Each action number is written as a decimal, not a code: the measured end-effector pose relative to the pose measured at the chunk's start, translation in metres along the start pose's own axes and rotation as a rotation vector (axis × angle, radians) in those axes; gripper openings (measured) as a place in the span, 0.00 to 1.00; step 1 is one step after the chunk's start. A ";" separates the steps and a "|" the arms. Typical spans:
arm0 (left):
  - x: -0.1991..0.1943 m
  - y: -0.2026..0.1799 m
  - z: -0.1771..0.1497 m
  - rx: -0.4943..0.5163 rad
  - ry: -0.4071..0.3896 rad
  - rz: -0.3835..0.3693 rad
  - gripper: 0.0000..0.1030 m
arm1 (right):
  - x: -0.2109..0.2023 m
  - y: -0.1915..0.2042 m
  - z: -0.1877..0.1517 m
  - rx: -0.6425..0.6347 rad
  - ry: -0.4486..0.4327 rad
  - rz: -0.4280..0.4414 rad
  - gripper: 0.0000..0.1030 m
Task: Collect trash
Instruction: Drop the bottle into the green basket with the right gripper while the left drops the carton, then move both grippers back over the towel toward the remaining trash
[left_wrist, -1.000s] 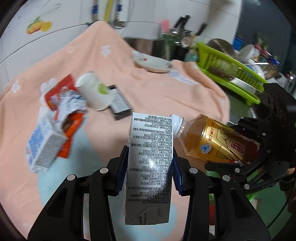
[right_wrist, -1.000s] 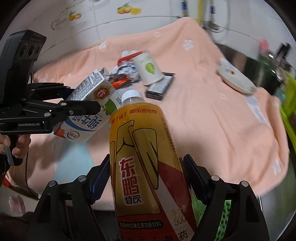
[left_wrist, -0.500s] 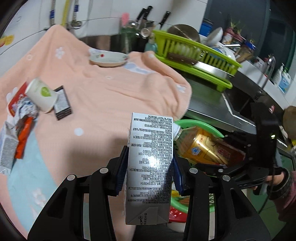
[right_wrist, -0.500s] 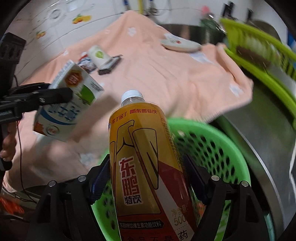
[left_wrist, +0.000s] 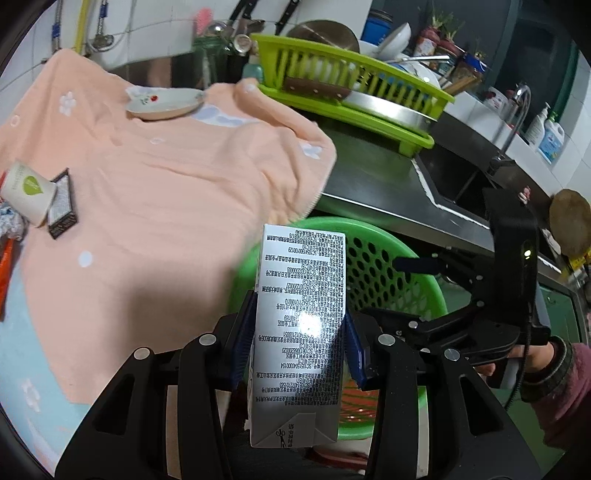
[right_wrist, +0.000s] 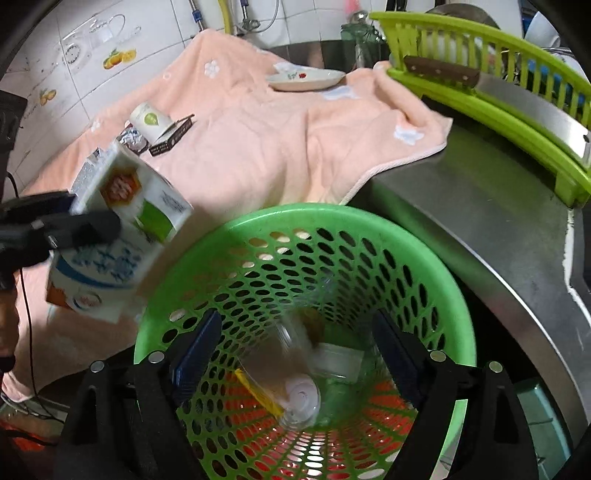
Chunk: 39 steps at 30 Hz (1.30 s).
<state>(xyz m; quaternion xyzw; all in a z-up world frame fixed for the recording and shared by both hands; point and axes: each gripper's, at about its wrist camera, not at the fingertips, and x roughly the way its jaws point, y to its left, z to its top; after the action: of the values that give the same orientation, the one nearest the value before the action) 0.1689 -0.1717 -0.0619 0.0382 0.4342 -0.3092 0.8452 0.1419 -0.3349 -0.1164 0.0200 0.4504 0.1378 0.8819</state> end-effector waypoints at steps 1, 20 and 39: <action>0.003 -0.003 -0.001 0.002 0.007 -0.004 0.42 | -0.003 -0.001 -0.001 0.001 -0.006 -0.003 0.78; 0.031 -0.026 -0.008 -0.001 0.078 -0.042 0.48 | -0.033 -0.016 -0.010 0.033 -0.073 -0.024 0.81; -0.024 0.031 -0.010 -0.058 -0.012 0.101 0.64 | -0.023 0.020 0.013 -0.032 -0.068 0.030 0.82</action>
<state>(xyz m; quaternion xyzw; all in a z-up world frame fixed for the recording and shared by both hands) 0.1685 -0.1317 -0.0564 0.0335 0.4353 -0.2537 0.8631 0.1348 -0.3207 -0.0877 0.0171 0.4176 0.1574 0.8947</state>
